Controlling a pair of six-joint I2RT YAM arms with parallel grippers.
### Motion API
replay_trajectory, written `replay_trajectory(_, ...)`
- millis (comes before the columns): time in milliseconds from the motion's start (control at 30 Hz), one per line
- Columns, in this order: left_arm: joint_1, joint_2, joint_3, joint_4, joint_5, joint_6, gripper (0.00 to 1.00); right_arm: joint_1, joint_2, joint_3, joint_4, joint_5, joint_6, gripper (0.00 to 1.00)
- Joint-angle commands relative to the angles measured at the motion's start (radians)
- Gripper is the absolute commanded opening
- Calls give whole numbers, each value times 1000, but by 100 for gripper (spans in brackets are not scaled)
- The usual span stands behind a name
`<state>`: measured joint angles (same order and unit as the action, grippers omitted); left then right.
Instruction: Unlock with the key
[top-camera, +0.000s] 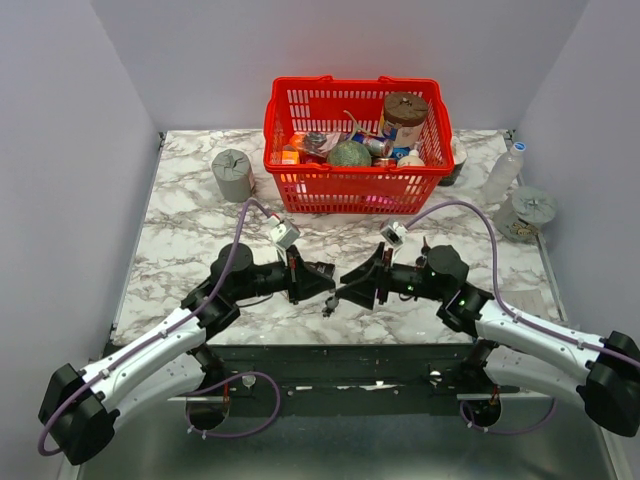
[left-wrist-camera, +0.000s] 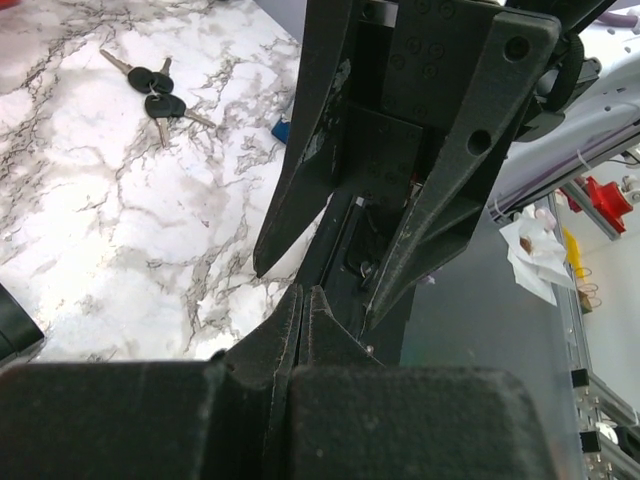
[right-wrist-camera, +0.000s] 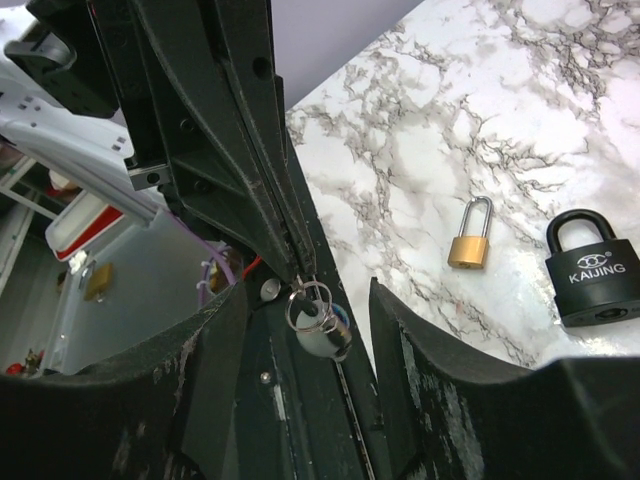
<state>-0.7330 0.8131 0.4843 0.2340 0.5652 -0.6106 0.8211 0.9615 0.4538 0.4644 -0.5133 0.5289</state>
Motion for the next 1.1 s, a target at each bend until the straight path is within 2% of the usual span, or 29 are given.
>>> replay_trajectory(0, 10, 8, 45, -19, 28, 17, 0, 29, 8, 45, -49, 41, -55, 60)
replay_trajectory(867, 15, 29, 33, 8, 67, -5, 0, 64, 100, 51, 33, 88, -50, 54)
replay_trajectory(967, 17, 29, 36, 7, 68, -6, 0, 62, 103, 46, 36, 82, -50, 46)
replay_trajectory(1000, 17, 28, 37, 7, 70, -5, 0, 64, 102, 46, 37, 81, -49, 40)
replay_trajectory(1067, 17, 29, 37, 5, 71, -5, 0, 62, 102, 40, 40, 75, -43, 33)
